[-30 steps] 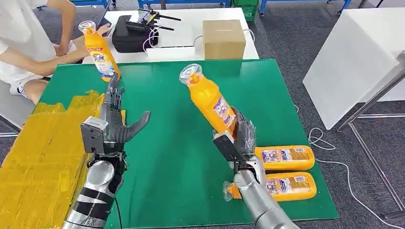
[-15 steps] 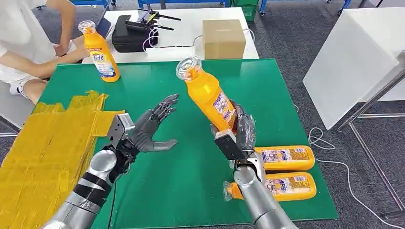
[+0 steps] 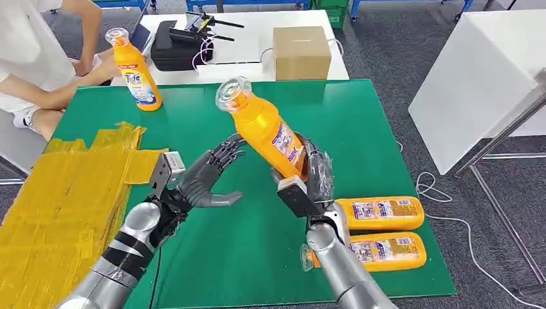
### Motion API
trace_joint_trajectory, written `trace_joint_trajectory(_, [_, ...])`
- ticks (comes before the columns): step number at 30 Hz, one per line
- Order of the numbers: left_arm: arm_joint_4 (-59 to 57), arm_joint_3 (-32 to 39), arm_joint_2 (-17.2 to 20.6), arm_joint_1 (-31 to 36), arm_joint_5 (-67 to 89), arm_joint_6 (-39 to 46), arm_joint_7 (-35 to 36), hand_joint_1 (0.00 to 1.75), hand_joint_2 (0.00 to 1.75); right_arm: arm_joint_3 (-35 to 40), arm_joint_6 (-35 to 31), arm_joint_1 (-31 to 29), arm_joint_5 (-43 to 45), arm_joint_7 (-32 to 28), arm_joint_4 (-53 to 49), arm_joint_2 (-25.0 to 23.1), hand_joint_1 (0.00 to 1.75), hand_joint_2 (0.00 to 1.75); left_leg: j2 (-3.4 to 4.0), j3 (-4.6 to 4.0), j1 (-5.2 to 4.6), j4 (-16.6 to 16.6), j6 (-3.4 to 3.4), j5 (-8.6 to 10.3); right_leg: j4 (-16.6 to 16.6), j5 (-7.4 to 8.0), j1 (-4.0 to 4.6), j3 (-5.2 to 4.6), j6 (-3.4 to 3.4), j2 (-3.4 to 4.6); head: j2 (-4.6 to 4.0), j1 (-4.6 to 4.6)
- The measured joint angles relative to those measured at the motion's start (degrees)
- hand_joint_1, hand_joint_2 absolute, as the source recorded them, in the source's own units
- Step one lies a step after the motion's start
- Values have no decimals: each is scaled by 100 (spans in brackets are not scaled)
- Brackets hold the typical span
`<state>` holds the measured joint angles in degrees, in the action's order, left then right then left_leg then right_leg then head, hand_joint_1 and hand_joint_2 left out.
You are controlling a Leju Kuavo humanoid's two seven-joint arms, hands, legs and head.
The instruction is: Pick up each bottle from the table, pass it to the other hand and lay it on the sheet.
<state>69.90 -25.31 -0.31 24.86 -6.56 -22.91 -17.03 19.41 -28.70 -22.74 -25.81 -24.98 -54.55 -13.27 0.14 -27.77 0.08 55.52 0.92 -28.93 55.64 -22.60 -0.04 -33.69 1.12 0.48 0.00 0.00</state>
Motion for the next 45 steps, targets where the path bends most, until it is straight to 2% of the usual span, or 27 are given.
trace_joint_trajectory(10, [-59,-37,-17,14,-600,-55,147,0,175,330,-111,-5,-280,20,114,-125,169,175,0,-1,0,0,0,0,0,0,0,0,0,0,0,2])
trace_joint_trajectory(18, [-92,-31,-138,12,-1280,90,223,0,175,905,-148,-28,-597,81,514,-334,173,175,-1,-3,0,-1,0,0,0,0,0,-1,0,0,0,2])
trace_joint_trajectory(23, [-94,-2,-144,-36,-1567,96,225,0,175,1160,-216,-93,-673,159,883,-433,169,175,2,-2,0,-1,0,0,0,0,0,-2,0,0,0,2])
trace_joint_trajectory(27, [-92,59,-144,-132,-1713,131,214,0,175,1294,-207,-209,-693,186,1112,-463,169,175,2,-2,0,-1,0,0,0,0,0,-2,0,0,0,2])
trace_joint_trajectory(28, [-92,81,-144,-166,-1731,131,203,0,175,1316,-199,-226,-706,199,1147,-468,175,175,1,-2,0,-1,0,0,0,0,0,-2,0,0,0,2])
trace_joint_trajectory(29, [-92,111,-144,-194,-1759,131,190,0,175,1342,-197,-236,-713,221,1178,-470,169,175,1,-2,0,-1,0,0,0,0,0,-2,0,0,0,2])
trace_joint_trajectory(39, [-28,192,-144,-353,-1781,184,155,0,175,1462,-199,-257,-804,249,1233,-470,169,175,1,-3,0,-1,0,0,0,0,1,-4,0,0,0,4])
trace_joint_trajectory(40, [-22,208,-144,-369,-1788,184,151,159,175,1480,-199,-258,-820,258,1233,-470,169,175,1,-3,0,-1,0,0,0,0,0,-4,0,1,0,2])
trace_joint_trajectory(41, [-15,240,-144,-397,-1857,262,122,175,175,1547,-197,-262,-846,306,1233,-470,175,175,2,-3,0,-1,0,0,0,0,0,-4,0,0,0,2])
trace_joint_trajectory(45, [-15,339,-199,-453,-1906,505,81,175,175,1602,-181,-269,-863,376,1233,-470,175,175,2,-2,0,0,0,0,0,0,1,-4,0,0,0,2])
